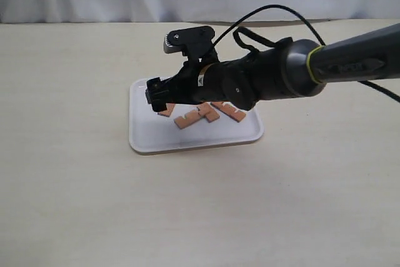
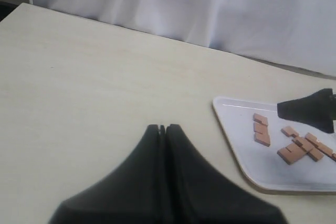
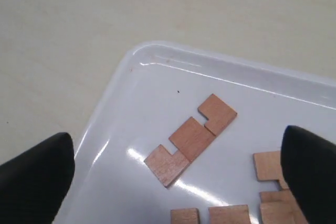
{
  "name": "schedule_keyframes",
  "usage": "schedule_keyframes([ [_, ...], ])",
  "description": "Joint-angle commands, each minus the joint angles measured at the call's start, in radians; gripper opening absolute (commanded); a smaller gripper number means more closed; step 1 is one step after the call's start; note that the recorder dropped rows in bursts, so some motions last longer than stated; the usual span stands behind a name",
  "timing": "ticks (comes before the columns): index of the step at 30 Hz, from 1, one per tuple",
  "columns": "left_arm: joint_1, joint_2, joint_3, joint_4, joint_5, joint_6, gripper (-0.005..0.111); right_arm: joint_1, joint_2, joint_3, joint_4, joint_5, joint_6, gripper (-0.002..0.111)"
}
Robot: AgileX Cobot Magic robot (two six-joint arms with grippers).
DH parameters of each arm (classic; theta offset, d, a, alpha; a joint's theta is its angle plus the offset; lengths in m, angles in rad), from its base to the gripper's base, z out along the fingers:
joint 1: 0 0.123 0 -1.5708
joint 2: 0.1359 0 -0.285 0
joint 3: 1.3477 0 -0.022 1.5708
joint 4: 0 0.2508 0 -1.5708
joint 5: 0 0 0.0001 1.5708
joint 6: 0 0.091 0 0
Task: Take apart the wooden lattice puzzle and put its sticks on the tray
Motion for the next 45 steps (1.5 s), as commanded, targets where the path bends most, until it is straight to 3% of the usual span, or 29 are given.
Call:
schedule_keyframes([
  [1,0.01,-0.002,0.003,-0.002,-0.009,0.005,0.0,-0.005,-0.119,-0.004,-0.028,0.145,-0.009,0.098],
  [2,0.01,-0.002,0.003,-0.002,-0.009,0.005,0.0,-0.005,-0.145,-0.004,-0.054,0.18,-0.009,0.092],
  [6,0.01,-0.002,0.003,-0.002,-0.009,0.005,0.0,-0.005,-0.244,-0.002,-0.192,0.6,-0.009,0.029],
  [8,0.01,-0.002,0.003,-0.002,-0.009,0.005,0.0,-0.005,-0.247,0.025,-0.204,0.754,-0.025,0.005],
  [11,0.01,-0.002,0.003,-0.002,-0.009,0.005,0.0,-0.014,-0.259,0.108,-0.192,0.848,-0.131,0.004],
  [14,0.01,-0.002,0.003,-0.002,-0.009,0.005,0.0,-0.07,-0.311,0.197,-0.179,0.807,-0.147,0.004],
  [21,0.01,-0.002,0.003,-0.002,-0.009,0.005,0.0,-0.419,-0.524,0.379,0.085,0.582,-0.147,0.004],
  [25,0.01,-0.002,0.003,-0.002,-0.009,0.005,0.0,-0.52,-0.693,0.415,0.093,0.538,-0.147,0.004],
  [35,0.01,-0.002,0.003,-0.002,-0.009,0.005,0.0,-0.539,-1.179,0.71,0.116,0.153,-0.136,0.004],
  [45,0.01,-0.002,0.003,-0.002,-0.009,0.005,0.0,-0.539,-1.624,0.897,0.124,0.104,-0.136,0.004],
])
